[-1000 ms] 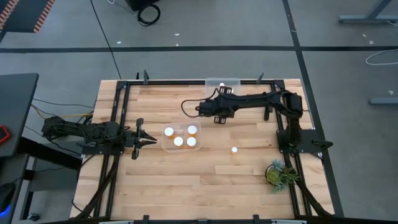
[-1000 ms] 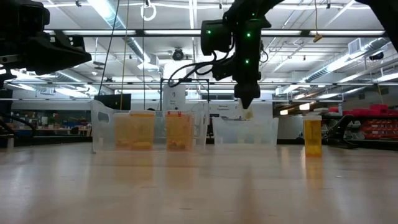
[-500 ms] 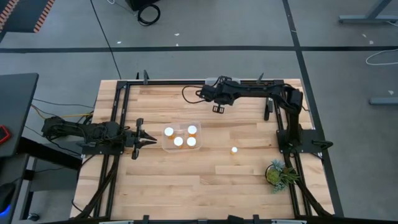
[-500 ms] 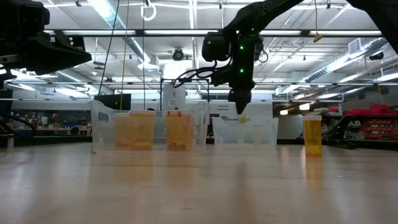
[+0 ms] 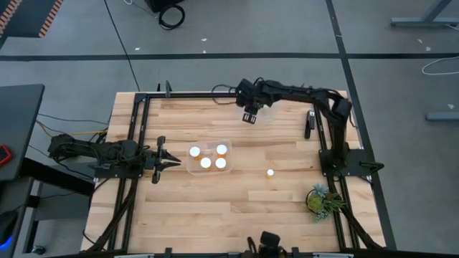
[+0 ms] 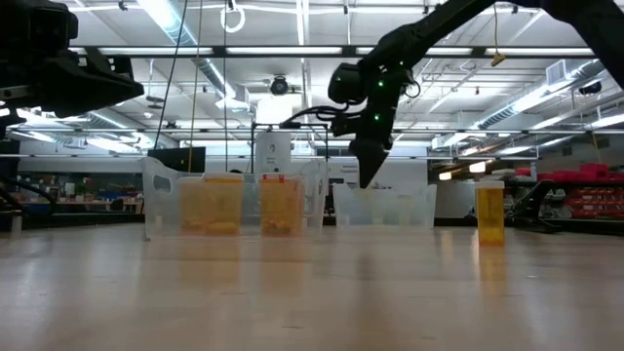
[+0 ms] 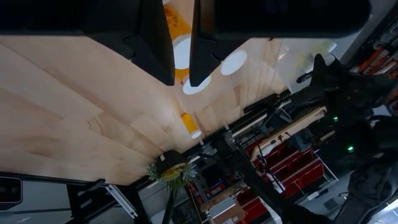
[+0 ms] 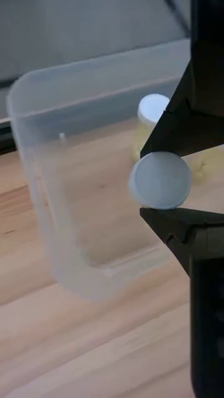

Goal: Pick and place medicine bottles into bin by pill shape (circle, oval)
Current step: Put the small yellow pill bottle into the top transparent bin

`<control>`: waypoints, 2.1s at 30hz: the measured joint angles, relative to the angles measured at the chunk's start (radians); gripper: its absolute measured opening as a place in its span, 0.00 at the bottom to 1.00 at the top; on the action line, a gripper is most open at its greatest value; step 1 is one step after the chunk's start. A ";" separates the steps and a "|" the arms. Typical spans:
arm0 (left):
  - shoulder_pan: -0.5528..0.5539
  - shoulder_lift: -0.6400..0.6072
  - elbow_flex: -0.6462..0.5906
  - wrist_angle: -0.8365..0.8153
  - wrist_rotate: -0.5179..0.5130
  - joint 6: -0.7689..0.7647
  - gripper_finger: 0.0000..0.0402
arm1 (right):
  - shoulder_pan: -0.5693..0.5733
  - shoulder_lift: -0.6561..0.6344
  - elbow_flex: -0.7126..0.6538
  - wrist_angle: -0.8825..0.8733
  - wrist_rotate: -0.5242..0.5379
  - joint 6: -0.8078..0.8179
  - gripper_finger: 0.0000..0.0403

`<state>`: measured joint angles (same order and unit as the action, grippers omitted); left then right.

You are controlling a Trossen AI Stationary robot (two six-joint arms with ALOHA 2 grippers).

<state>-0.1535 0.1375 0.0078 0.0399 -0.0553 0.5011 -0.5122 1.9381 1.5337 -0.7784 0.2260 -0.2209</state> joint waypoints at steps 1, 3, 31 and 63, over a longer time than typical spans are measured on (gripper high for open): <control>0.000 0.000 0.000 0.000 0.000 0.000 0.14 | -0.016 0.000 0.000 0.000 -0.030 0.000 0.33; 0.000 0.000 0.000 0.000 0.000 0.000 0.13 | -0.046 0.000 -0.001 0.002 -0.088 -0.007 0.33; 0.000 0.000 0.000 0.000 0.000 0.000 0.13 | -0.081 0.001 -0.074 0.134 -0.333 -0.060 0.33; 0.000 0.000 0.000 0.000 0.000 0.000 0.13 | -0.110 0.001 -0.074 0.133 -0.289 -0.075 0.33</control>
<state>-0.1535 0.1375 0.0078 0.0402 -0.0555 0.5011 -0.6226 1.9388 1.4599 -0.6453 -0.0631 -0.2960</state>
